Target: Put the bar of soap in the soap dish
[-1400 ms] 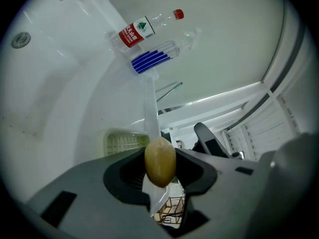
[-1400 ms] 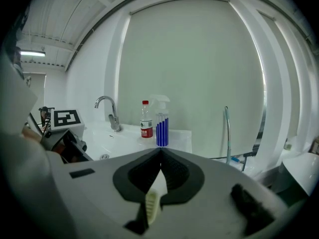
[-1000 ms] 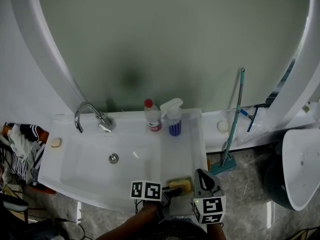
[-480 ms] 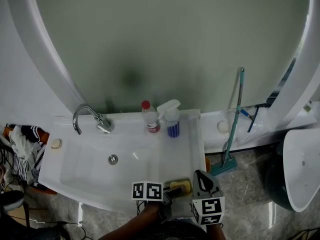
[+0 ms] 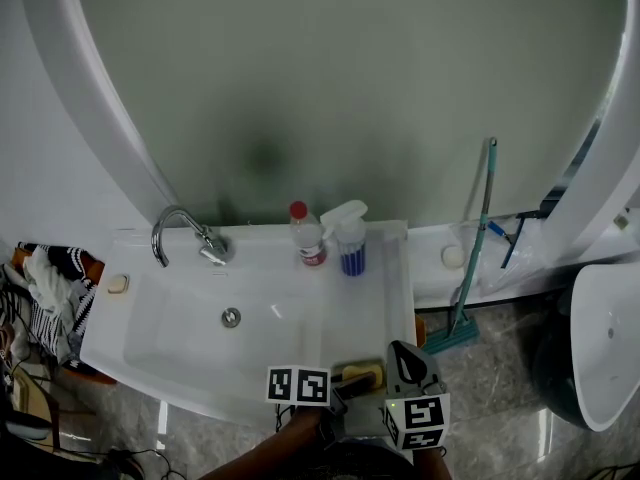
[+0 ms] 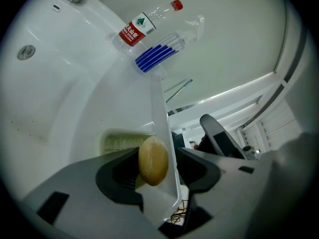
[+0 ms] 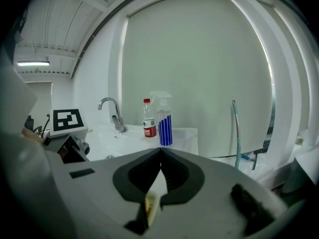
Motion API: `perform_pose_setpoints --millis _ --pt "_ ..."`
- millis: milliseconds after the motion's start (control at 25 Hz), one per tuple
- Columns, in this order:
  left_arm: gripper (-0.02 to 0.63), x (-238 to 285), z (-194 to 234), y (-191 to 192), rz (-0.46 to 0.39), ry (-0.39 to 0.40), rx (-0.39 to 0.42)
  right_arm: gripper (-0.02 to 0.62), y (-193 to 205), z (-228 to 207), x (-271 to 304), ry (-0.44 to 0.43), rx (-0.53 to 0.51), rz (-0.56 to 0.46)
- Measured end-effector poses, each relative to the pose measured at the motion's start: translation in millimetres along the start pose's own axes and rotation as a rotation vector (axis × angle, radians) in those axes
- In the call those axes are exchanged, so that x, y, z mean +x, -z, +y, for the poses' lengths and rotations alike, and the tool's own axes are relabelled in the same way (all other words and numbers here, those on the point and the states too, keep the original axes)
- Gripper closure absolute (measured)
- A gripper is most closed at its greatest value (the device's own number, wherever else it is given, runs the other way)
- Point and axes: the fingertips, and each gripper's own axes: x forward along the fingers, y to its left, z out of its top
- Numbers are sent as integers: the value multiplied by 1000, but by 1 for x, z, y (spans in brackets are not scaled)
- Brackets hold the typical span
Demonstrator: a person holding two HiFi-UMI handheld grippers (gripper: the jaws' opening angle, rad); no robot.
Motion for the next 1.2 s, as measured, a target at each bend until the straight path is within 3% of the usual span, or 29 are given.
perform_pose_setpoints --millis 280,880,1200 --pt "373 -2 0 1 -11 -38 49 583 2 3 0 -21 -1 2" --pt "354 -10 8 -6 -38 -225 333 583 2 6 2 -64 -7 3" --pt "341 -16 13 -10 -74 -243 372 583 6 8 4 -81 -7 14"
